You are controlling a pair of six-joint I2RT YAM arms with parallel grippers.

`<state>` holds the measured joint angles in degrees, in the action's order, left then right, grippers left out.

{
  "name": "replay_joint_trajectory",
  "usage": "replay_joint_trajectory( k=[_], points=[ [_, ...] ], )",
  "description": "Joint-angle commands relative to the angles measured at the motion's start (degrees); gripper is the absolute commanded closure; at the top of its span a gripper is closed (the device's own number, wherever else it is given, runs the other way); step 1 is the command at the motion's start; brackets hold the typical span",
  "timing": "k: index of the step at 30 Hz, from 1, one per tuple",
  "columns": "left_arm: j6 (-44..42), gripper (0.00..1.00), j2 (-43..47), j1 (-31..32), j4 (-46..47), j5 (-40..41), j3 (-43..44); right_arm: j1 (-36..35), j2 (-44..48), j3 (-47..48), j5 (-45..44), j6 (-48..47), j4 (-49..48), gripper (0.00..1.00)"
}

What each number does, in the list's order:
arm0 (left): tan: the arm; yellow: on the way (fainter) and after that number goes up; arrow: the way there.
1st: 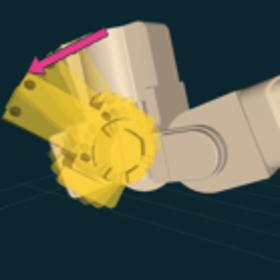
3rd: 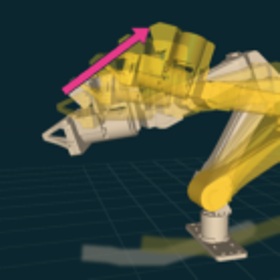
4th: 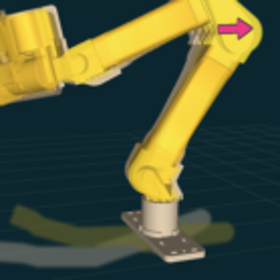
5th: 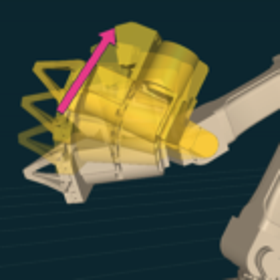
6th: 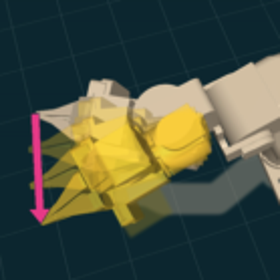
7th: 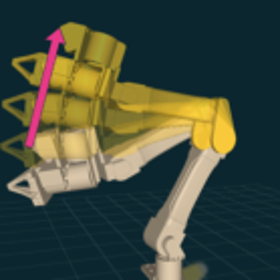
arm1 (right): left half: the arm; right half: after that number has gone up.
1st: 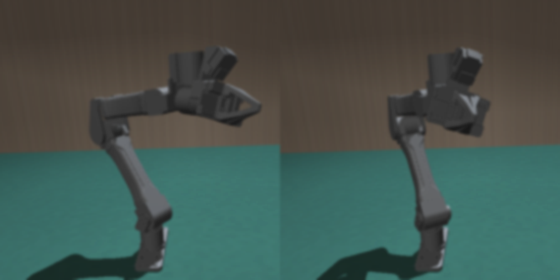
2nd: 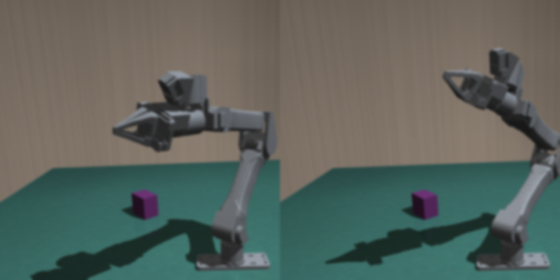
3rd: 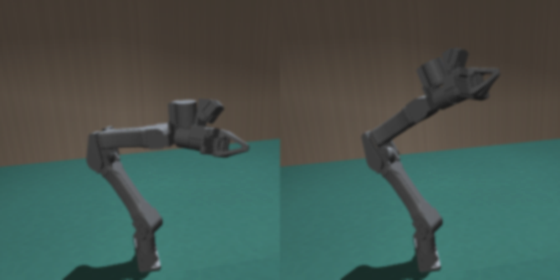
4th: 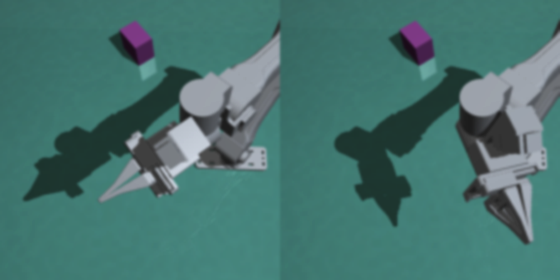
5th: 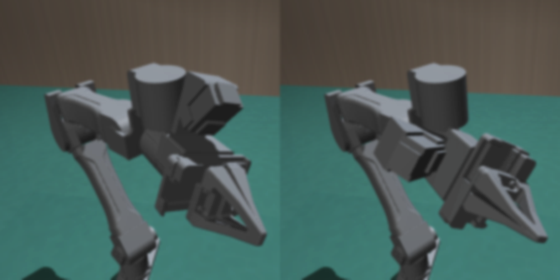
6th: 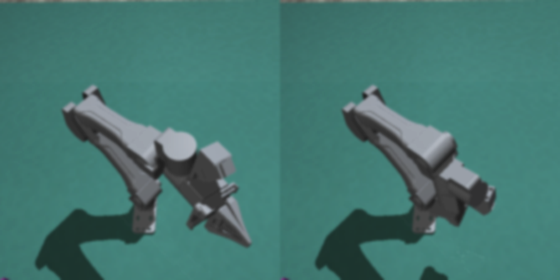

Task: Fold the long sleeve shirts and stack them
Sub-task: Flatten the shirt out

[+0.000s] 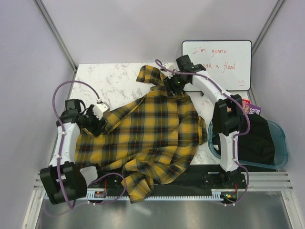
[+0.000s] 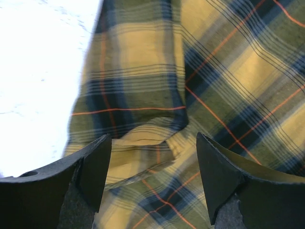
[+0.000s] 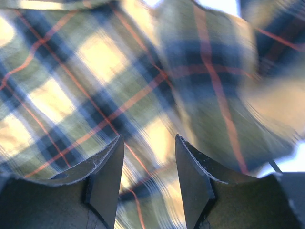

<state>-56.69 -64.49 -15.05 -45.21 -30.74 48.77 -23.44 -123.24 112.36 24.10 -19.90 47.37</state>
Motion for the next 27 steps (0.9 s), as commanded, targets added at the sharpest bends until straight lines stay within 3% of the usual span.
replay_joint_trajectory(
  k=[1,10,12,13,16,22,25,26,27],
  points=[
    [3.51,0.22,0.94,4.14,3.19,7.69,-4.29,3.92,5.81,-3.27,0.07,0.39,0.61,0.45],
    [1.84,0.22,-4.41,12.85,17.6,22.64,-13.18,7.01,7.75,-6.88,2.09,0.48,2.81,0.45],
    [2.45,0.36,-5.99,13.03,18.93,23.36,-11.17,7.01,8.02,-6.97,1.83,0.65,2.98,0.45],
    [3.07,0.57,-6.43,12.94,19.28,24.4,-9.94,7.01,7.93,-6.89,0.87,0.74,2.99,0.46],
    [6.05,0.97,-10.38,10.92,19.37,24.59,-2.39,7.09,6.79,-6.19,-0.62,0.83,2.99,0.46],
    [10.54,0.98,-24.86,4.42,19.37,22.13,16.68,7.09,3.1,-1.53,-0.9,2.15,2.99,0.49],
    [12.91,0.98,-32.08,2.4,21.82,24.57,25.03,7.01,2.83,0.23,-0.02,2.5,2.9,0.49],
    [13.79,0.94,-37.32,1.7,23.66,26.33,28.62,6.92,2.92,0.41,-0.02,2.5,2.9,0.49],
    [16.06,0.83,-39.55,0.47,24.63,27.91,30.83,7.01,3.09,0.41,0.07,2.5,2.99,0.49]
  ],
)
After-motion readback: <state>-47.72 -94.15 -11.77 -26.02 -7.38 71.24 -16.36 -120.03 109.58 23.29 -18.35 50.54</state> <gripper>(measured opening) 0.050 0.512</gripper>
